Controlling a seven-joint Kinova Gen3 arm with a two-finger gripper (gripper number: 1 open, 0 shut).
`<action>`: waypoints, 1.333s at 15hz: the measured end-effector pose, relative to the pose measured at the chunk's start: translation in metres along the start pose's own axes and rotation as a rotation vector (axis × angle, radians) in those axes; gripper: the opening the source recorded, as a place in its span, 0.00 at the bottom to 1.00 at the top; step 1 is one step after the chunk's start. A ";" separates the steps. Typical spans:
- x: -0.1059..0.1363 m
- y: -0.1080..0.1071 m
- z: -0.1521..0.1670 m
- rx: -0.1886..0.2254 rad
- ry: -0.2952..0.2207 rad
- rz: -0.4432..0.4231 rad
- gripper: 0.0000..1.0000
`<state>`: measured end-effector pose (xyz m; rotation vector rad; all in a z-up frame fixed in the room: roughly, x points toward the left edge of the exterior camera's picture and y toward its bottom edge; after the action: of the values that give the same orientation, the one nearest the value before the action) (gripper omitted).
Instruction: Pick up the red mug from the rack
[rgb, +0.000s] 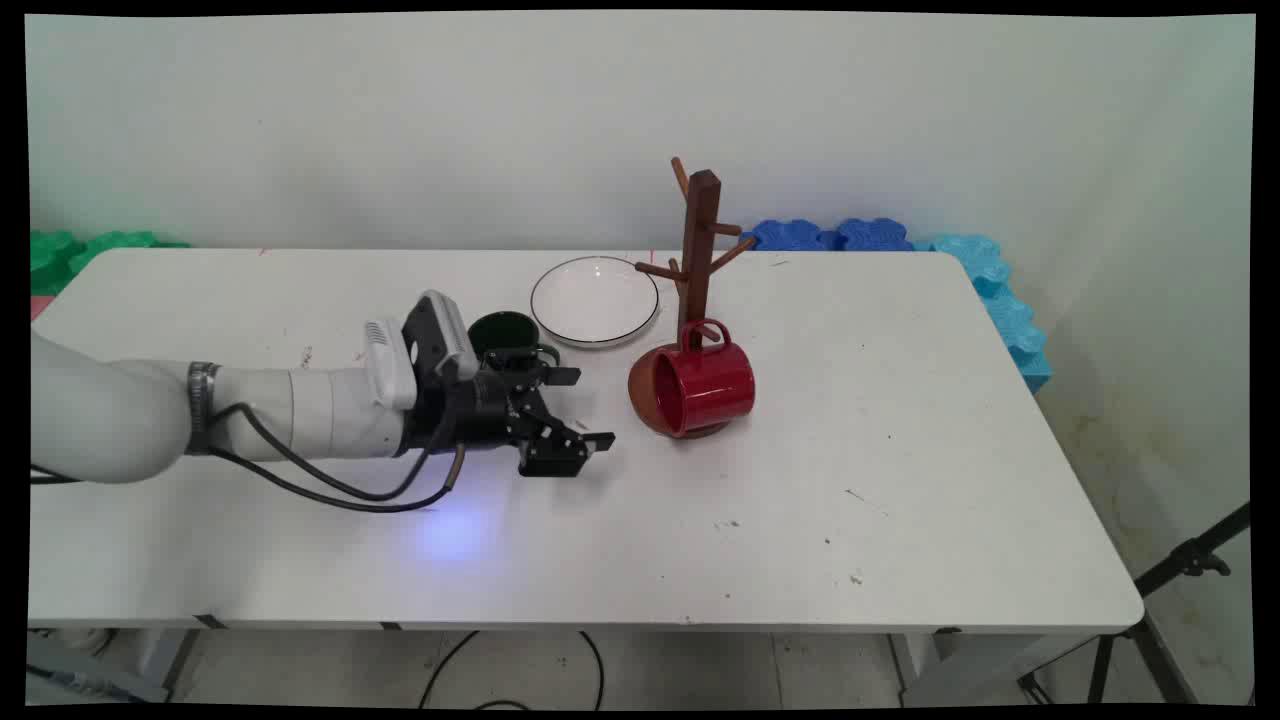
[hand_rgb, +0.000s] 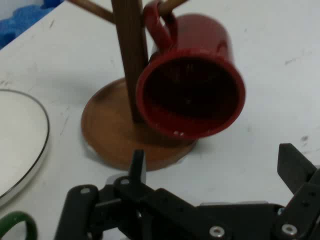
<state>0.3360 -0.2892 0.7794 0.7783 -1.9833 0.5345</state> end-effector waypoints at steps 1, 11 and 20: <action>0.001 0.000 -0.001 -0.008 0.012 -0.011 1.00; 0.007 0.008 0.014 -0.065 0.095 -0.137 1.00; 0.009 0.013 0.066 -0.097 0.123 -0.202 1.00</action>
<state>0.2839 -0.3251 0.7541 0.8539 -1.7805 0.3559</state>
